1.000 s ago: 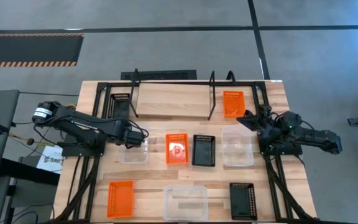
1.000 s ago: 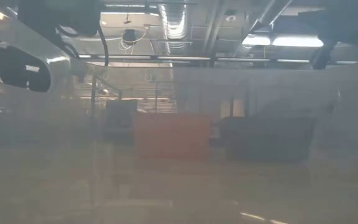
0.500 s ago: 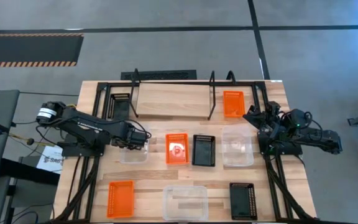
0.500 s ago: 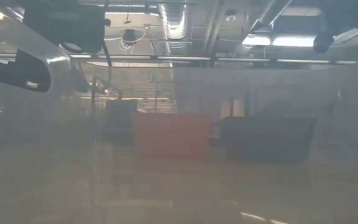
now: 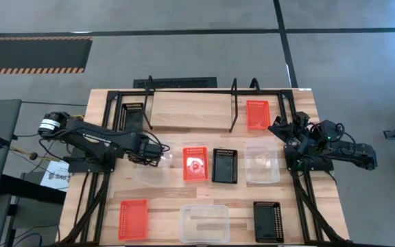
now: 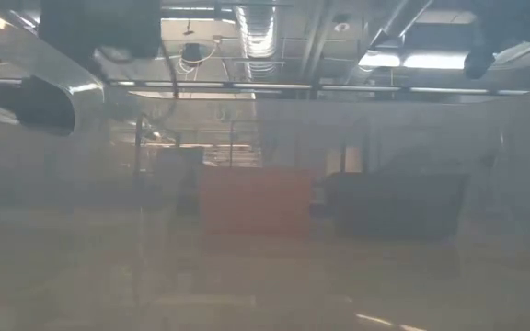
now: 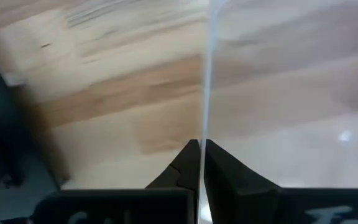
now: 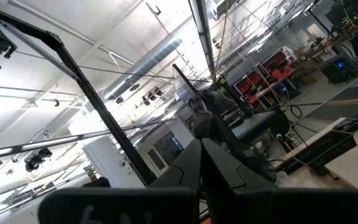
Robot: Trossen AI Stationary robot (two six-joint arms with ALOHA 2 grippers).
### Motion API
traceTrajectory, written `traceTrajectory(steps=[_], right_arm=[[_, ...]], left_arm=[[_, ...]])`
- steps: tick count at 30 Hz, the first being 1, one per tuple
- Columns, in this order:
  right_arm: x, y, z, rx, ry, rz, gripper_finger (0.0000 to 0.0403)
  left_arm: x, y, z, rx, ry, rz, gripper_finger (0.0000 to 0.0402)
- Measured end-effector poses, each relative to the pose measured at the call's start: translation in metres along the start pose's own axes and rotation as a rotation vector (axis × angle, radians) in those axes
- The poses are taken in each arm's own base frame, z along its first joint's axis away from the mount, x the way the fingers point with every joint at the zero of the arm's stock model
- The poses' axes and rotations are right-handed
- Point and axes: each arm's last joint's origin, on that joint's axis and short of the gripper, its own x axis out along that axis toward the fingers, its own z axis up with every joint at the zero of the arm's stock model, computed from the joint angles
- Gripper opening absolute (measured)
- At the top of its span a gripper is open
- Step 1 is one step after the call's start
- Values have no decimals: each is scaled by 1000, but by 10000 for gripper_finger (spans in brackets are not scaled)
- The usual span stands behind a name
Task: Stack baskets on shelf by color
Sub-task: Put the top left transparent bin on the shelf
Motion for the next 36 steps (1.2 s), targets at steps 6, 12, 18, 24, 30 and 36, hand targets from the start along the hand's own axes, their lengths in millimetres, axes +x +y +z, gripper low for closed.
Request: traceTrajectory(steps=[6,12,18,24,30,36], right_arm=[[0,0,0,0,0,0,33],[0,0,0,0,0,0,33],[0,0,0,0,0,0,33],[0,0,0,-1,-3,-4,33],[0,0,0,-3,-5,-9,33],[0,0,0,-3,-4,-10,33]], left_arm=[[-75,-12,3,22,-217,-169,0],[-141,-11,15,78,-474,-255,0],[-159,-1,51,65,-584,-200,0],[-152,12,99,-37,-553,-140,0],[-134,9,148,-41,-472,-183,0],[-96,-1,185,-13,-324,-148,0]])
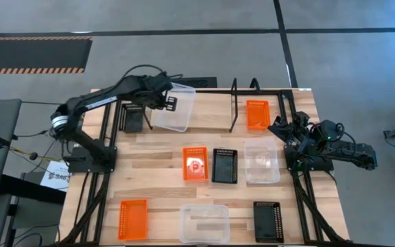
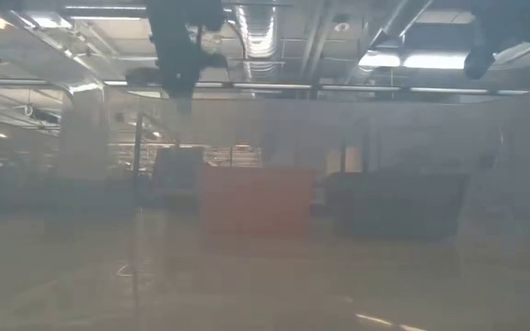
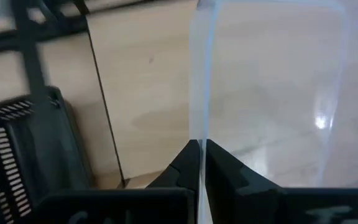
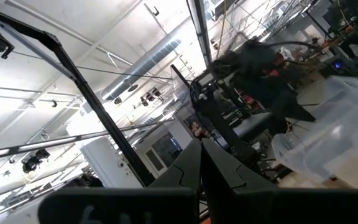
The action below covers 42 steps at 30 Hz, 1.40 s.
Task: Stack baskets on shelf by color
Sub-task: Put the top left transparent bin on the shelf
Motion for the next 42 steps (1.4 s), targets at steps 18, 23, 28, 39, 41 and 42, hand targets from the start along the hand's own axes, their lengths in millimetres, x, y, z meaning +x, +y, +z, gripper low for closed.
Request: traceTrajectory(steps=[18,23,28,39,41,42], right_arm=[[0,0,0,4,3,-1,33],[0,0,0,4,3,-1,33],[0,0,0,4,3,-1,33],[0,0,0,3,4,0,33],[0,0,0,4,3,0,33],[0,0,0,3,3,0,33]], left_arm=[[56,20,40,-133,21,89,0],[58,24,43,-159,27,79,0],[58,24,43,-164,40,68,0],[56,30,36,-150,108,137,0],[56,30,36,-154,103,147,0],[56,30,35,-154,105,149,0]])
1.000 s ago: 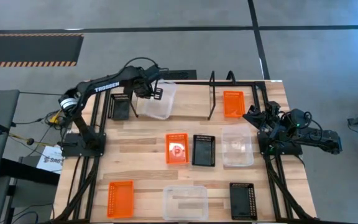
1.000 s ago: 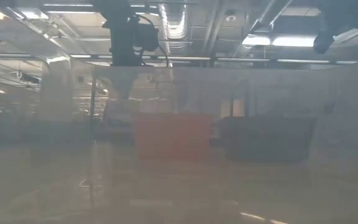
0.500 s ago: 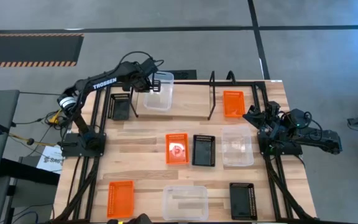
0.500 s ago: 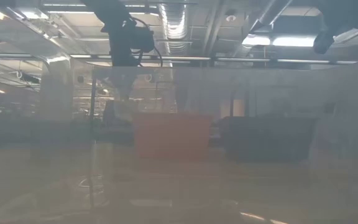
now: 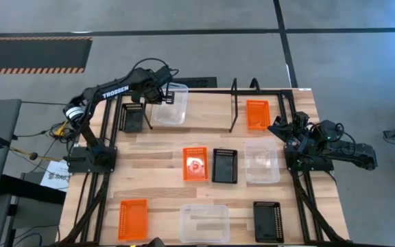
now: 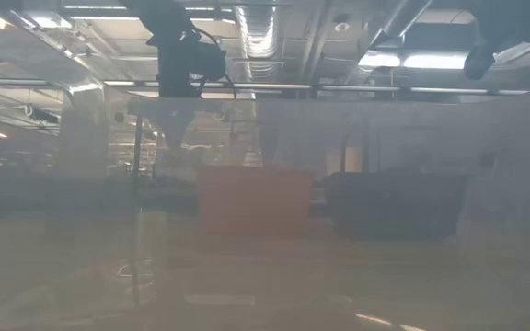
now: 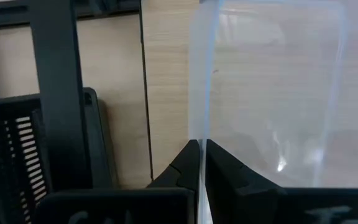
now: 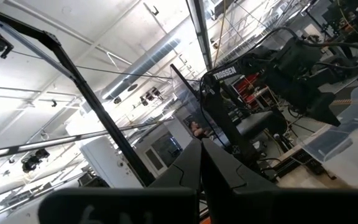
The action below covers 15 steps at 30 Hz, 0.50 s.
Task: Stack baskets on shelf by color
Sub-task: Put the top left transparent bin on the shelf
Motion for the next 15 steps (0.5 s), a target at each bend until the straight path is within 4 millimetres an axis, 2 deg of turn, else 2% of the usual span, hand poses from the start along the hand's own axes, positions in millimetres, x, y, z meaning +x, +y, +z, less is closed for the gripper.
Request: traceTrajectory(steps=[9,15], right_arm=[[0,0,0,0,10,11,33],[0,1,0,0,17,19,33]], left_arm=[[1,1,-1,1,7,8,0],[16,5,-10,5,56,35,0]])
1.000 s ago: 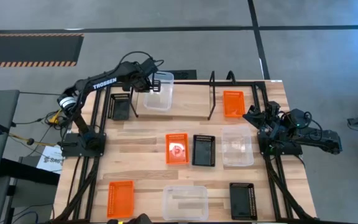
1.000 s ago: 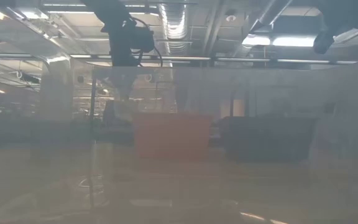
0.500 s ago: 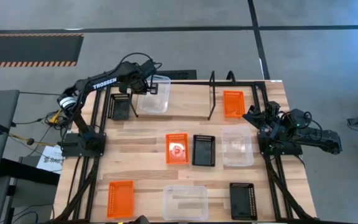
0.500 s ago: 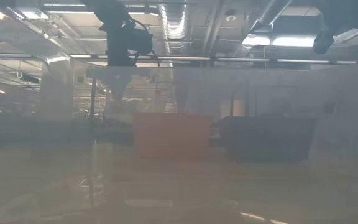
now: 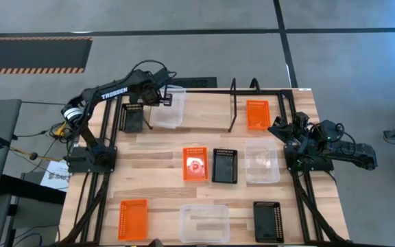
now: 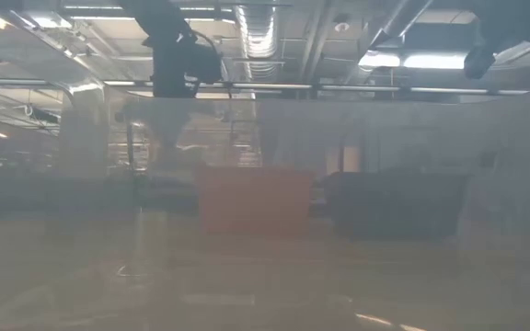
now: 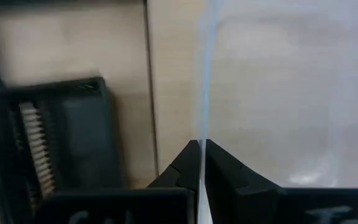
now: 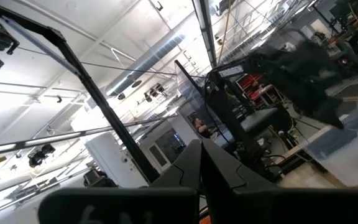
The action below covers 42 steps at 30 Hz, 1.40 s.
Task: Stack baskets on shelf by color
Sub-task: Put the top left transparent bin on the shelf
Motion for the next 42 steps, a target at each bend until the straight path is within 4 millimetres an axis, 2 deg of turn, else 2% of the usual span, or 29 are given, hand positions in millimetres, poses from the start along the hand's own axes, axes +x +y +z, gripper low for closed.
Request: traceTrajectory(steps=[1,13,17,23,28,33,37,42], right_arm=[[0,0,0,0,0,0,33],[0,0,0,0,2,3,33],[0,0,0,0,2,3,33],[0,0,0,0,15,16,33],[0,0,0,1,16,17,33],[0,0,0,0,16,17,33],[0,0,-1,0,18,17,33],[0,0,-1,-2,18,17,33]], left_arm=[[5,0,-2,6,7,28,0],[2,-7,-4,35,-30,-12,5],[0,-12,-2,76,-64,-47,30],[-10,-16,2,147,-87,-73,94],[-27,-21,7,176,-78,-161,132],[-57,-36,9,212,-84,-335,138],[-85,-62,-9,364,-155,-448,132],[-99,-93,-44,459,-209,-540,103]])
